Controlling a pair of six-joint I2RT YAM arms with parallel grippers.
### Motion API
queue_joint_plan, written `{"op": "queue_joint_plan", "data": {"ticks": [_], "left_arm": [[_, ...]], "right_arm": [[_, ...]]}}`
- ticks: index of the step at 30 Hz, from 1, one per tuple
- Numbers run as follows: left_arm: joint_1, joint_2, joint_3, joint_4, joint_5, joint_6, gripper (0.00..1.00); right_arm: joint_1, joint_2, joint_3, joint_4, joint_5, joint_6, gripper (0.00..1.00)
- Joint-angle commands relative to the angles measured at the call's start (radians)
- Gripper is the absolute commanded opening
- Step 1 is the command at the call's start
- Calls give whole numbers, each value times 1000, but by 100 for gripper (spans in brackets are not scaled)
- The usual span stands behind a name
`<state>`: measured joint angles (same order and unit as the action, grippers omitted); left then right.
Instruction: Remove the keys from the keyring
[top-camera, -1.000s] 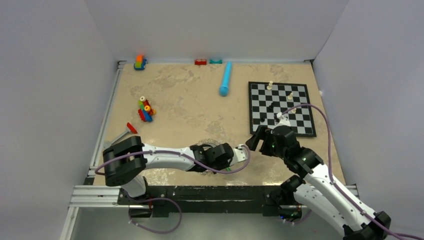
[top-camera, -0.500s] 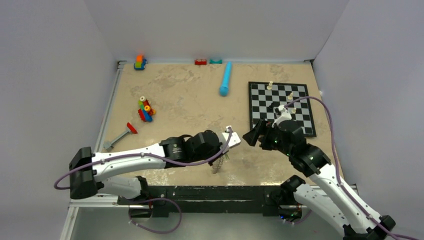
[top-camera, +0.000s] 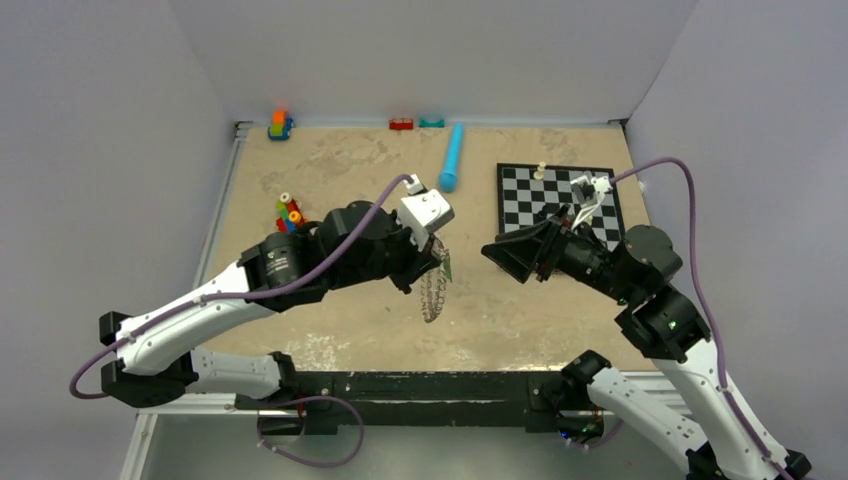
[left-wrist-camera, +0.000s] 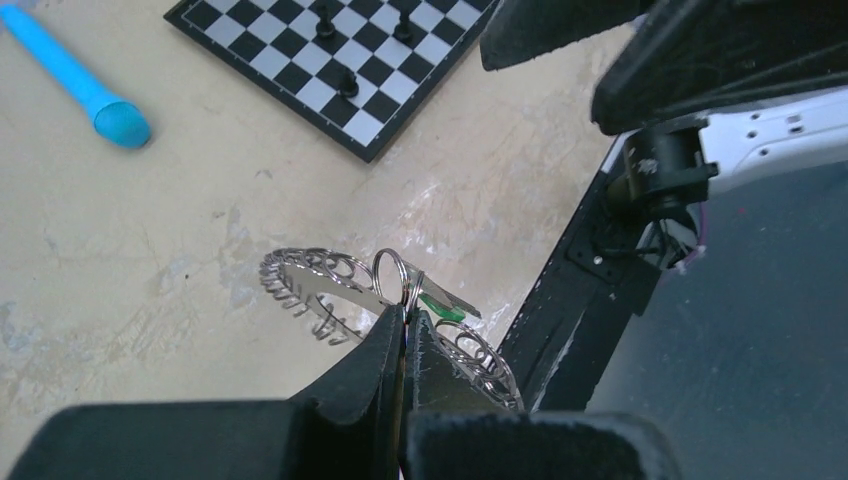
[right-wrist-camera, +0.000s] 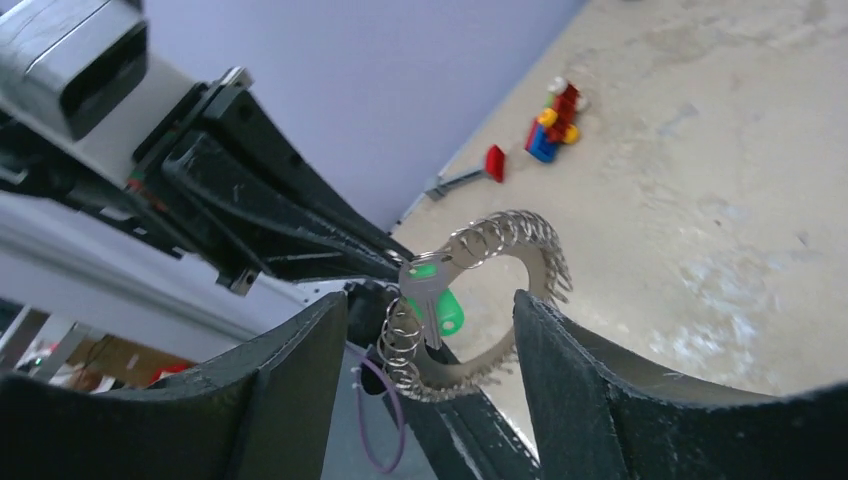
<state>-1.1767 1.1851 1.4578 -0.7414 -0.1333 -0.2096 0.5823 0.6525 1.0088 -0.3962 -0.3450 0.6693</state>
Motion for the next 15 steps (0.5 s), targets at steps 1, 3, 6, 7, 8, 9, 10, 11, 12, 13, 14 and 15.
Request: {"op": "queue_joint_plan", "data": {"ticks": [1,3,6,7,8,9,10,11,12,13,14,15], "left_arm": [[9,-17,149,-76,56,-85,0],[9,-15,190,-80,91,-89,0],[12,-8,257,-100,107,-97,0],[13,-5,277,-108,115,-102,0],[15,1,301,-117,125,-110,0],[17,7,321,-125,128,-122,0],[17,14,342,-129,151,-131,0],[17,21,359,-133,169,-140,0],[17,27,378,-132,179,-152,0],[17,32,394,-133,190,-164,0],[17,37,410,-137,198,-176,0],[18,42,428,-143,214,-187,0]], "right_arm": [[4,40,81,171,-185,15,63],[4,57,102,214,-221,33,61],[5,83,140,243,-262,40,58],[6,91,152,248,-268,39,57],[6,97,164,246,-271,36,56],[6,109,181,241,-273,30,55],[10,115,192,235,-275,23,54],[10,120,201,229,-276,18,52],[14,125,211,225,-277,13,51],[18,129,220,220,-274,10,51],[24,130,229,220,-270,8,50],[30,130,241,213,-260,2,49]]}}
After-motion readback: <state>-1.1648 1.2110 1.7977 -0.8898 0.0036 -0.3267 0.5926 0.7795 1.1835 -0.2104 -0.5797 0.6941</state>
